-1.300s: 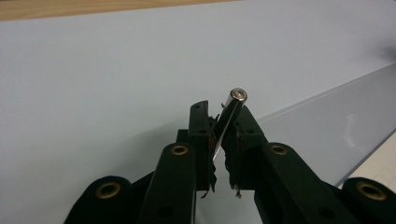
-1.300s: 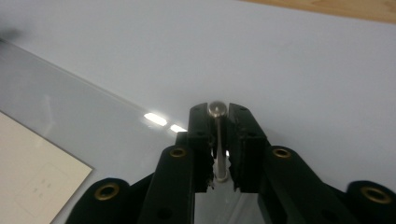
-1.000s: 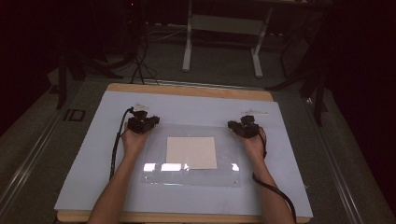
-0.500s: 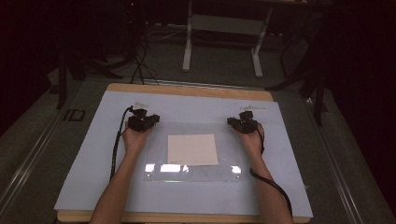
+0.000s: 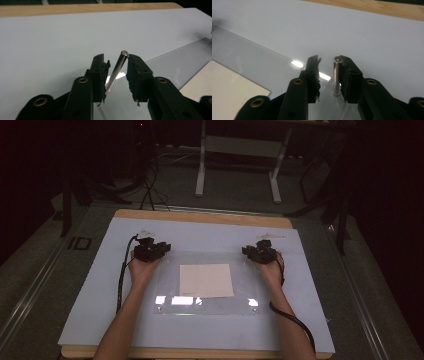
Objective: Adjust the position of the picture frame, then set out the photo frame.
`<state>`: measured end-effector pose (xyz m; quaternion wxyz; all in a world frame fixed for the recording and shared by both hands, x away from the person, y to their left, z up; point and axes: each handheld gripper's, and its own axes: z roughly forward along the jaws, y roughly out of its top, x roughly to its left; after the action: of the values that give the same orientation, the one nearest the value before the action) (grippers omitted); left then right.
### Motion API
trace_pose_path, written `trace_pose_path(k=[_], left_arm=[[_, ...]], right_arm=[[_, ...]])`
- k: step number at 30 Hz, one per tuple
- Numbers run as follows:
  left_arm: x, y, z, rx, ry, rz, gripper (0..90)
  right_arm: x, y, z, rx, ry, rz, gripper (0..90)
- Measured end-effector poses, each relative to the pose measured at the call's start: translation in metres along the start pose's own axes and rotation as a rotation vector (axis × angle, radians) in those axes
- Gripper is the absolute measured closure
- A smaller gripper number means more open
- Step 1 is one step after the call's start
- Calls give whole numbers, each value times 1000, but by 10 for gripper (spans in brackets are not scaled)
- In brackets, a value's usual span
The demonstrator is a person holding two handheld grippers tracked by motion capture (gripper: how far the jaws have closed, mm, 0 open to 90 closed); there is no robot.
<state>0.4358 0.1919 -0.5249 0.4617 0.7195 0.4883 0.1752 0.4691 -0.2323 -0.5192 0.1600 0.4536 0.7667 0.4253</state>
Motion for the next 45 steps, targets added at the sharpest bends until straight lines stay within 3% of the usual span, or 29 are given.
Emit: trace_pose_path(k=[4,9,16,19,27,30,39,45], left_arm=[[-1,0,-3,-14,-4,26,623],[0,0,-5,-35,-19,23,609],[-3,1,-4,-28,4,39,596],[-3,2,-5,-26,7,31,668],[-2,1,-6,-30,20,37,725],[-3,1,-6,-31,22,34,790],[-7,0,-4,-37,44,41,826],[-7,-3,-4,-54,37,17,818]], right_arm=[[3,0,-2,-11,-24,-16,716],[2,-2,-4,-19,-42,-2,782],[1,0,-9,-43,-50,-5,784],[1,1,-10,-47,-49,0,773],[0,2,-10,-45,-46,2,824],[1,2,-9,-49,-53,-1,830],[2,0,-9,-55,-54,1,836],[2,0,-9,-56,-52,4,838]])
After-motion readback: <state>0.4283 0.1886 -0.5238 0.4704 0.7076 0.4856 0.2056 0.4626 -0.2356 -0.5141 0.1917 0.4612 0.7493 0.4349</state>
